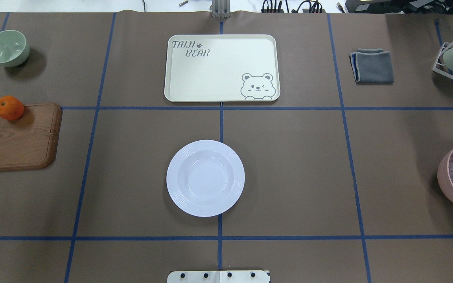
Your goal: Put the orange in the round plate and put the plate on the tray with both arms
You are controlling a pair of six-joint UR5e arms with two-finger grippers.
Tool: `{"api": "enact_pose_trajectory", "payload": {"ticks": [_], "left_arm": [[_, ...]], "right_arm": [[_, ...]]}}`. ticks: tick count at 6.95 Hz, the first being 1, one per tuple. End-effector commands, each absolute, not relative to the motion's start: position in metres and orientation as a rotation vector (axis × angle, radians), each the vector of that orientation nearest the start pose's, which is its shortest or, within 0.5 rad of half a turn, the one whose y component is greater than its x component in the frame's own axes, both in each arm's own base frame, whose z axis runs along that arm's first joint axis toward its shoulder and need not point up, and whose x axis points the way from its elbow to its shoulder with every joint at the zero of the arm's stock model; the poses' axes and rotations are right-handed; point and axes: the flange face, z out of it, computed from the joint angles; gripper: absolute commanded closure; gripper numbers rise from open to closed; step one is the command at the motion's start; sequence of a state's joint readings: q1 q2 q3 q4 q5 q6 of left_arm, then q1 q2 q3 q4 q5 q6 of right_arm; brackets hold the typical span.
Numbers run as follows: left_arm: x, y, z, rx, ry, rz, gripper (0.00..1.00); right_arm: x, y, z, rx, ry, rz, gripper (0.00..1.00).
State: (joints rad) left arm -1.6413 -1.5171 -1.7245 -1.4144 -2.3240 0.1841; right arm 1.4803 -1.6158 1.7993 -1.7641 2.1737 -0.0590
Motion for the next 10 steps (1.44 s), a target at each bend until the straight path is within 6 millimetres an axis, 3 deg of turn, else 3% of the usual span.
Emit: {"api": "enact_pose_trajectory", "payload": {"ticks": [1, 3, 4, 5, 6, 7, 8, 10], "left_arm": [[-0.098, -0.458, 0.618, 0.058, 0.746, 0.095, 0.01], [-0.099, -0.459, 0.612, 0.068, 0.740, 0.098, 0.01], [-0.099, -0.466, 0.596, 0.104, 0.742, 0.109, 0.01], [-0.100, -0.469, 0.563, 0.168, 0.730, 0.130, 0.01], [-0.102, -0.499, 0.526, 0.307, 0.708, 0.183, 0.01], [-0.103, -0.517, 0.519, 0.431, 0.699, 0.219, 0.01], [-0.103, -0.515, 0.520, 0.425, 0.723, 0.105, 0.01], [-0.100, -0.523, 0.527, 0.485, 0.720, 0.133, 0.01]], "right_arm": [[0.034, -0.475, 0.591, -0.004, -0.603, -0.145, 0.00], [0.034, -0.486, 0.562, 0.056, -0.597, -0.164, 0.00], [0.033, -0.496, 0.547, 0.084, -0.597, -0.169, 0.00], [0.031, -0.514, 0.512, 0.160, -0.599, -0.192, 0.00], [0.030, -0.530, 0.492, 0.251, -0.597, -0.219, 0.00], [0.029, -0.535, 0.492, 0.337, -0.597, -0.240, 0.00], [0.029, -0.535, 0.493, 0.354, -0.603, -0.239, 0.00], [0.028, -0.537, 0.480, 0.377, -0.610, -0.242, 0.00]]}}
